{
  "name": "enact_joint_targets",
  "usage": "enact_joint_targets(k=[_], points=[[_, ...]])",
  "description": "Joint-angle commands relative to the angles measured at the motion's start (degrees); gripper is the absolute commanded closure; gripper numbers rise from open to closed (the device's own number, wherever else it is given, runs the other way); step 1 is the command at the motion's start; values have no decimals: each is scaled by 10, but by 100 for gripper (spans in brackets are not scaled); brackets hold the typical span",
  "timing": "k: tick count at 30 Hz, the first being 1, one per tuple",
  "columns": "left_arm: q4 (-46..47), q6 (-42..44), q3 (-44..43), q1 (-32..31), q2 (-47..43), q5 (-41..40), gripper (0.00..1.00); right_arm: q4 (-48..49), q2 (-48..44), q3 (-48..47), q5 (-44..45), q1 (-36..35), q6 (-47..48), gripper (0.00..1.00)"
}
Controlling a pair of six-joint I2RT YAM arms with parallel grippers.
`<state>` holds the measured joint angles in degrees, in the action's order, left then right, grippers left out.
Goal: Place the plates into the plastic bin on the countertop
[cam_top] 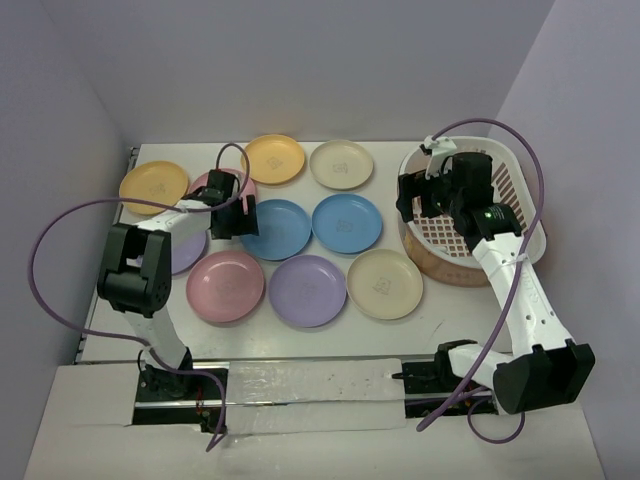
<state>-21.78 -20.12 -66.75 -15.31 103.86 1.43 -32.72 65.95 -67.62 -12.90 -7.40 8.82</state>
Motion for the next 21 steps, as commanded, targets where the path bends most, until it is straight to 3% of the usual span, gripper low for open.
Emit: enact_joint_targets(k=[1, 5, 14, 21], points=[[14, -36, -29, -4, 31, -2, 24, 3, 1, -34, 8, -7, -4, 0], [11, -44, -28, -4, 41, -7, 41, 5, 3, -32, 5, -7, -7, 0], [-31, -43, -47, 1, 2, -8, 98, -2, 19, -56, 6, -29, -1, 0], [-93, -45, -139, 55, -41, 51, 100, -7, 47, -92, -2, -71, -2, 0]])
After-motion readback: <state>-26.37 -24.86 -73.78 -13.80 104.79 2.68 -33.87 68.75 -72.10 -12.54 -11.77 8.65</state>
